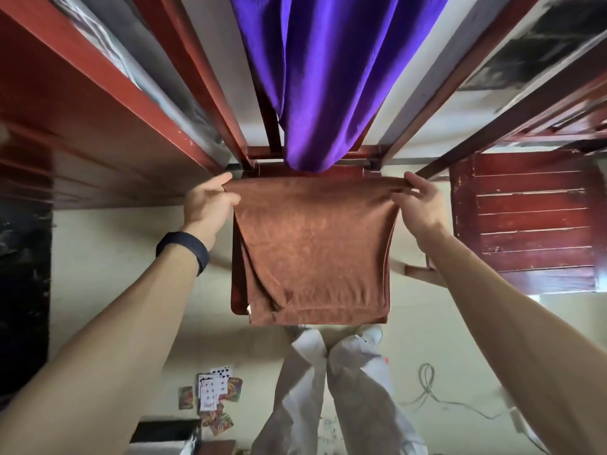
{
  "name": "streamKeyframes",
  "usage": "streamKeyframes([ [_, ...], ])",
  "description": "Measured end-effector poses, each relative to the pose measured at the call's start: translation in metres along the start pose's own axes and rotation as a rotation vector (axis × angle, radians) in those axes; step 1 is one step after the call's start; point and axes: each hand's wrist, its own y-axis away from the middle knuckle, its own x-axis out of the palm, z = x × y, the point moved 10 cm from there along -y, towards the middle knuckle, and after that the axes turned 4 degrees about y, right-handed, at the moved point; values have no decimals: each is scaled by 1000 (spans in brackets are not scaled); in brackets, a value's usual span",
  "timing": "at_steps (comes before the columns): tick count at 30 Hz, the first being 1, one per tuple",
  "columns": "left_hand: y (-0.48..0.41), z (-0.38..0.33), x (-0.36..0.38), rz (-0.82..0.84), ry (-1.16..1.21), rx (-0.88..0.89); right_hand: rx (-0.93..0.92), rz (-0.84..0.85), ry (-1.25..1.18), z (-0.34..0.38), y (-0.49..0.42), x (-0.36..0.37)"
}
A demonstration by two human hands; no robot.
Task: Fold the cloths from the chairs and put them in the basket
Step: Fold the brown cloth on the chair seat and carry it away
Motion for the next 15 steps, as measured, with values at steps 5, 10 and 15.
streamKeyframes([
  [5, -4, 3, 18, 160, -85, -9, -40, 109, 55, -5, -1, 21],
  [10, 23, 85, 41, 251, -373, -167, 140, 157, 259, -87, 32, 47],
  [15, 52, 155, 70, 207, -549, -232, 347, 134, 464, -181, 78, 67],
])
